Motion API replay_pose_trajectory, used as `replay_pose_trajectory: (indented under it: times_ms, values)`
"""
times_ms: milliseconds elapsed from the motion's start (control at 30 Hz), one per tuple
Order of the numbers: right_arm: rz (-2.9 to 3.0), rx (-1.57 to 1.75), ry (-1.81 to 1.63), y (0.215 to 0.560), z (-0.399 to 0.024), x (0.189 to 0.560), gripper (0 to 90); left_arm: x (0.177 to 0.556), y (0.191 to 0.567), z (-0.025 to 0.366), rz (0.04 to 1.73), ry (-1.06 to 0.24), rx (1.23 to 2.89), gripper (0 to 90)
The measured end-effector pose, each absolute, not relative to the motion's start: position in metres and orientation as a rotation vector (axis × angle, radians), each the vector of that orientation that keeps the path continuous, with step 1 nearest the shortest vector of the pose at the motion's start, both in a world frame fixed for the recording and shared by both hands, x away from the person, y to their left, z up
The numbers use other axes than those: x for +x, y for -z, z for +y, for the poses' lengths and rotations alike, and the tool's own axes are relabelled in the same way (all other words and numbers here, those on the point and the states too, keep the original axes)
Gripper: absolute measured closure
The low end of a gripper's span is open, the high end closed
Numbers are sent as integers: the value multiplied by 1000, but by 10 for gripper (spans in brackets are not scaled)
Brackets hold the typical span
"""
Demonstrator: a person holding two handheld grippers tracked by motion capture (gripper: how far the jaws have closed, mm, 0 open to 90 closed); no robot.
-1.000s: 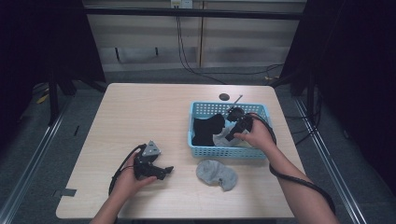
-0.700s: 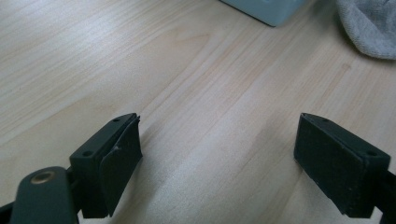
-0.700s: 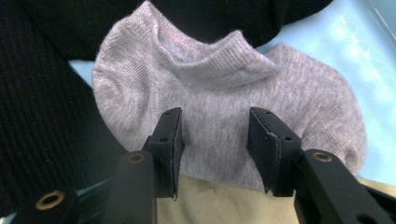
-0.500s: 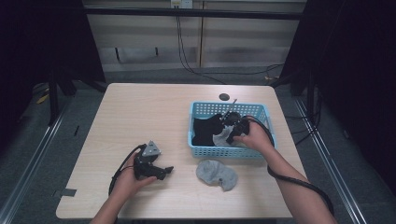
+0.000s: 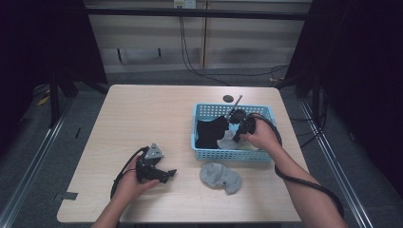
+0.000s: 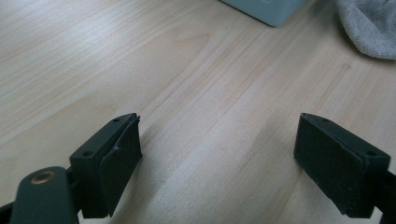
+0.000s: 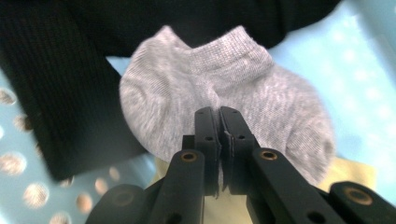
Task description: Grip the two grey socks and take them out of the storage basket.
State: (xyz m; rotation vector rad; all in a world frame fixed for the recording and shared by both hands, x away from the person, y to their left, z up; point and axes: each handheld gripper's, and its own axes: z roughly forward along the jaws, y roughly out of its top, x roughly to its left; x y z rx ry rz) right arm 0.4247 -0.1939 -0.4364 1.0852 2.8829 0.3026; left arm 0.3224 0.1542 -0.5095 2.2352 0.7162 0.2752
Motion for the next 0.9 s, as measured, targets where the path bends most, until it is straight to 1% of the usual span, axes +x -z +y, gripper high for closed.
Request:
replay_pose_trajectory:
  times_ms: [167, 367, 567, 900]
  values:
    - [2873, 1089, -340, 416, -201, 423, 869, 322, 509, 154, 717, -275, 2237, 143]
    - [2871, 1072, -361, 403, -203, 420, 870, 322, 510, 154, 725, -274, 2224, 142]
    - [2874, 1064, -364, 392, -203, 420, 870, 322, 510, 154, 724, -274, 2223, 143]
    - [2855, 1084, -385, 382, -208, 423, 870, 322, 510, 154, 724, -275, 2223, 143]
